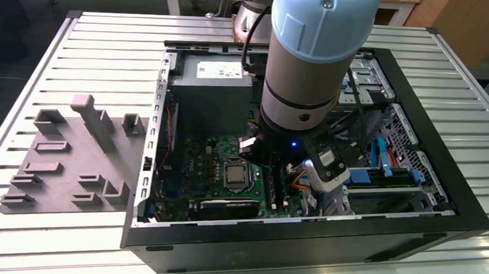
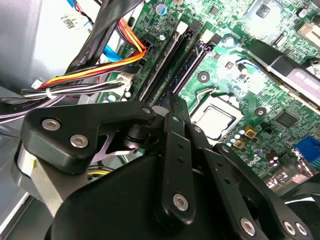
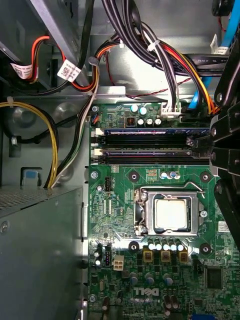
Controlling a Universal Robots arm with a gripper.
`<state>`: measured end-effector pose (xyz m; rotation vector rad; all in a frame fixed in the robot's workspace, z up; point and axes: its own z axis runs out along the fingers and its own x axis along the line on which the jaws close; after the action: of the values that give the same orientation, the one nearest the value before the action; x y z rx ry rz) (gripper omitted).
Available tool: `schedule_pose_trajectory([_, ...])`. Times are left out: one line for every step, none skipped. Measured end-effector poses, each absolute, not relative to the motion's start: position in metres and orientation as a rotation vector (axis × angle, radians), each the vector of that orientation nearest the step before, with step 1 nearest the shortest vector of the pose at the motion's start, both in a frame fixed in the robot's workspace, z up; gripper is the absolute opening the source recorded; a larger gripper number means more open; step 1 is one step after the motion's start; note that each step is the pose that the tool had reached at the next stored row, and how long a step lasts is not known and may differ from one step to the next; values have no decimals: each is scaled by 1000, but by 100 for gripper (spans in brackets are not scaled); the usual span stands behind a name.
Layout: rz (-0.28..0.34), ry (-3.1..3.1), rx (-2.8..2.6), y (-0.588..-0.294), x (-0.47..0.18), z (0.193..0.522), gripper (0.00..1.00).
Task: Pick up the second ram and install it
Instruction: 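Press down the second ram until it locks into place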
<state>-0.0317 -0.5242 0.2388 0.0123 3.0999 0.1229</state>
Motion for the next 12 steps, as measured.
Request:
schedule_pose_trajectory([123, 3100, 12, -524, -32, 239, 11])
schedule_pose_trajectory([123, 3100, 12, -524, -32, 239, 11])
schedule_pose_trajectory([123, 3100, 12, -525, -32, 239, 11])
schedule_pose_trajectory([123, 3100, 12, -525, -32, 239, 11])
schedule_pose_trajectory([123, 3100, 12, -525, -32, 239, 11])
schedule_pose_trajectory([123, 3100, 12, -525, -32, 239, 11])
schedule_pose_trajectory([123, 3100, 12, -526, -32, 238, 11])
schedule_pose_trajectory([123, 3100, 12, -526, -32, 238, 11])
schedule_pose_trajectory([123, 3100, 12, -526, -32, 238, 11])
schedule_pose_trajectory([123, 3100, 12, -526, -32, 238, 11])
schedule_pose_trajectory([123, 3100, 12, -526, -32, 238, 11])
schedule_pose_trajectory([123, 3100, 12, -527, -32, 238, 11])
